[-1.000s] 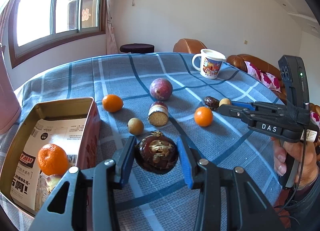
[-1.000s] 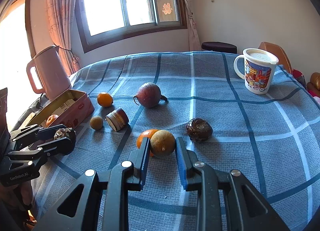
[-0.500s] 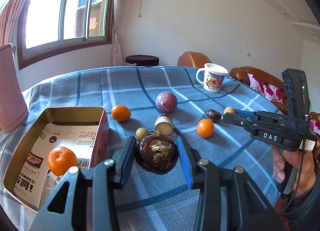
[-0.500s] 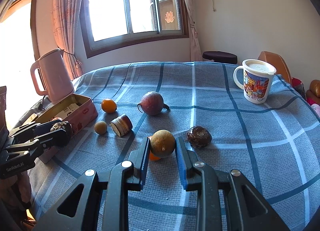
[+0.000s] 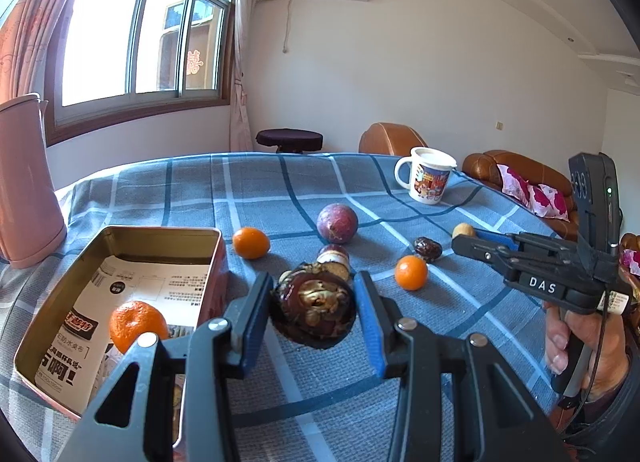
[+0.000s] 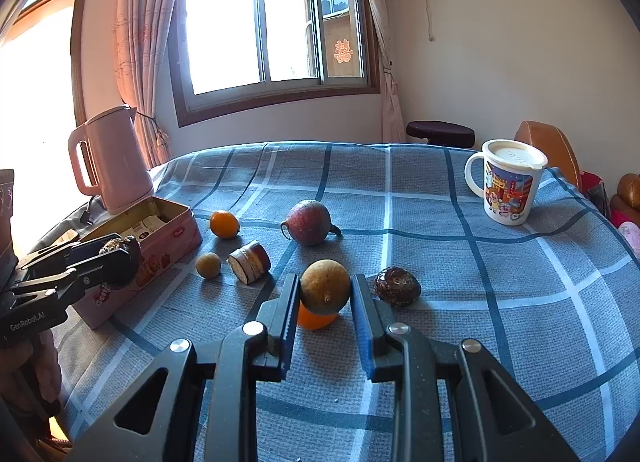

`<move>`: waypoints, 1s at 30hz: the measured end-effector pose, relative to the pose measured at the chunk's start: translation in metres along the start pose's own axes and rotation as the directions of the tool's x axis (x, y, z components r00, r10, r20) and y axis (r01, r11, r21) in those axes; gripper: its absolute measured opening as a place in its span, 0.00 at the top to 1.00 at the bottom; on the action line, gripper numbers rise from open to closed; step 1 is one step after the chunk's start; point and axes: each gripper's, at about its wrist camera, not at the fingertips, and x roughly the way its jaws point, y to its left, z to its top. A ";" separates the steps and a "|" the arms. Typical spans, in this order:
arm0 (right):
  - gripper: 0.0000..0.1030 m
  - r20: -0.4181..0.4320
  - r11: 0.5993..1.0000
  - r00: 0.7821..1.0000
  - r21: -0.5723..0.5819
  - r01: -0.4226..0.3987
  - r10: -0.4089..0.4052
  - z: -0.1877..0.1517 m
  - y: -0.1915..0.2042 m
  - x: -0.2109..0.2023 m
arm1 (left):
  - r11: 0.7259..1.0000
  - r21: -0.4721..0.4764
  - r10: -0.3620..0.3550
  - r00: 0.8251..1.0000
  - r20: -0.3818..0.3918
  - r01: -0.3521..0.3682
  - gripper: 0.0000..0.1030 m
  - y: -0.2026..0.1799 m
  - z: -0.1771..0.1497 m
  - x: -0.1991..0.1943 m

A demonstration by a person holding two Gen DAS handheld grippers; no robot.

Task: Organize fruits
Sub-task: 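Lift the dark fruit with left tool while right tool lifts the brown fruit, then carry the dark fruit over the tin with left tool while right tool carries its fruit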

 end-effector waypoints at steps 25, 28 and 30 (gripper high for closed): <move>0.73 0.097 0.999 0.995 -0.038 0.008 -0.004 -0.001 0.007 -0.018 | 0.999 0.017 0.032 0.995 0.098 -0.034 0.58 -0.005 -0.002 -0.018; 0.73 0.108 0.999 0.994 -0.044 0.007 -0.002 -0.002 0.009 -0.021 | 0.999 0.016 0.034 0.994 0.103 -0.035 0.58 -0.005 -0.002 -0.019; 0.73 0.114 0.999 0.993 -0.047 0.007 -0.001 -0.002 0.009 -0.022 | 0.999 0.016 0.035 0.994 0.104 -0.037 0.58 -0.005 -0.002 -0.019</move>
